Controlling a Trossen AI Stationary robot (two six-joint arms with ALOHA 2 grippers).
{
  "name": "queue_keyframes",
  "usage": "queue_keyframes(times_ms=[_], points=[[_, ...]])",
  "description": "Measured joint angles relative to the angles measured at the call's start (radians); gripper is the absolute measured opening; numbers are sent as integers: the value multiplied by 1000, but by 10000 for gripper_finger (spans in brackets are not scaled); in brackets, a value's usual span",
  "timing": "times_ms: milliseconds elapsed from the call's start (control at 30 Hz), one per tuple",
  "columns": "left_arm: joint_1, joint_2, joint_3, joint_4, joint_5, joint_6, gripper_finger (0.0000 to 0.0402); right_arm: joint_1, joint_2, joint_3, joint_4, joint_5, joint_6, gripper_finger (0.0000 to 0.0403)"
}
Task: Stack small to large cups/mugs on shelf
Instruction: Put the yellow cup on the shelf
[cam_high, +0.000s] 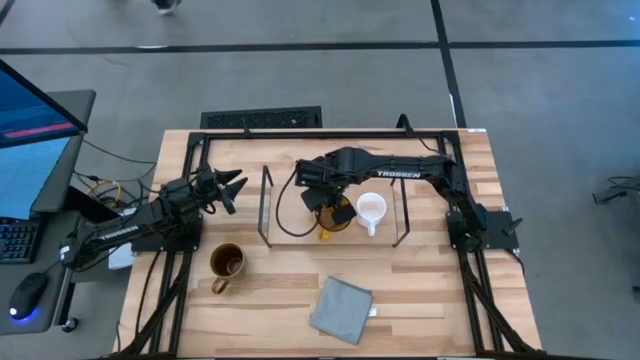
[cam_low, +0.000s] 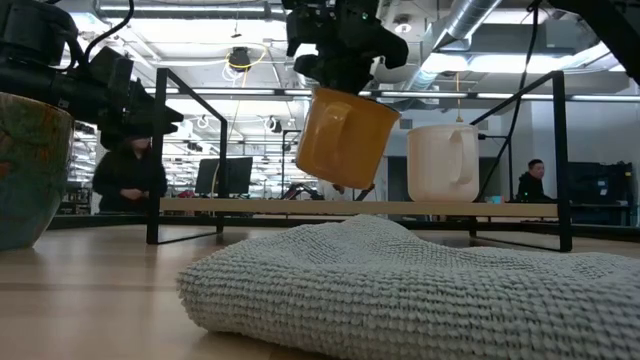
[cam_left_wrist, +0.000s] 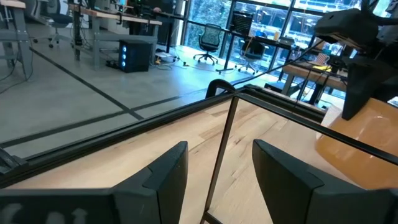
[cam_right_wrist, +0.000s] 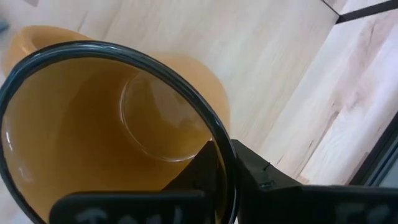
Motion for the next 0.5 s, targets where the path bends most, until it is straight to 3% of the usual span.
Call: queue_keyframes(times_ms=[500], points=[[0, 2, 0, 0, 0, 0, 171, -5, 67, 6, 10, 2, 37, 39]])
